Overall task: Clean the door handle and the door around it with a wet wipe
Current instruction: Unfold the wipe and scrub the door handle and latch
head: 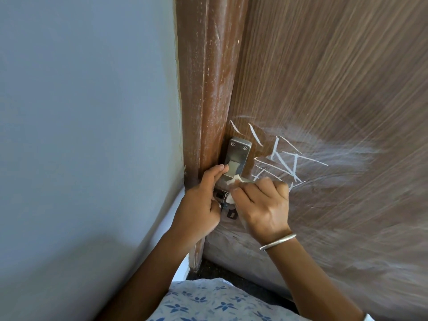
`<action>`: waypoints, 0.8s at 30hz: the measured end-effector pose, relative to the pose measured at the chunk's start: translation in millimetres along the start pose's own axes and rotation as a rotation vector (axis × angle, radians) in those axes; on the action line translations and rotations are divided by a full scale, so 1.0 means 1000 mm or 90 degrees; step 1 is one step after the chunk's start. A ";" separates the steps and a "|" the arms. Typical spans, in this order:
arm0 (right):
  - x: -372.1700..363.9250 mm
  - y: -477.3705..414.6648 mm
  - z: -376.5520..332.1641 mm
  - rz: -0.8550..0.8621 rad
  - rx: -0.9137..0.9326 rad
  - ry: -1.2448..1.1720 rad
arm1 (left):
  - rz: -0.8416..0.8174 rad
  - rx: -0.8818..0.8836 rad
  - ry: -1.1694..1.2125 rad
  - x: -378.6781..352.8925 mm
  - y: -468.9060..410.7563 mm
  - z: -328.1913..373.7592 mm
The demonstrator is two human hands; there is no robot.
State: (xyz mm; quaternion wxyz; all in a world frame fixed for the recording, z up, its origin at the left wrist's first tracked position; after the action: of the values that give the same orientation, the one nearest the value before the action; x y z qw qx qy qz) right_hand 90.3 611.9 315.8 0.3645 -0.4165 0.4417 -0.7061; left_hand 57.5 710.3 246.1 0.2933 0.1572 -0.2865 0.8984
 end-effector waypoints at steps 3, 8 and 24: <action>-0.003 0.003 -0.004 -0.009 0.015 -0.014 | -0.004 -0.016 -0.010 0.000 0.000 0.002; 0.004 0.011 0.009 -0.033 -0.013 0.016 | -0.017 -0.010 0.003 -0.004 0.000 0.000; 0.013 0.013 0.021 -0.033 -0.036 0.027 | -0.026 0.004 0.016 -0.007 0.002 -0.005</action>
State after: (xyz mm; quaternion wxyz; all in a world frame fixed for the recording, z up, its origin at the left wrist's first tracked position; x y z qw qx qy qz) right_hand 105.9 589.2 312.5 0.3246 -0.4232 0.4582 -0.7111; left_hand 61.1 709.5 238.2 0.3149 0.1527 -0.2770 0.8949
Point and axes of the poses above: each hand's wrist, its own y-axis away from the middle knuckle, its own x-axis out of the back of the hand, z = x × y, the point moved 10 cm from there along -y, towards the middle knuckle, and after that the axes turned 13 degrees about z, right-handed, at the moved point
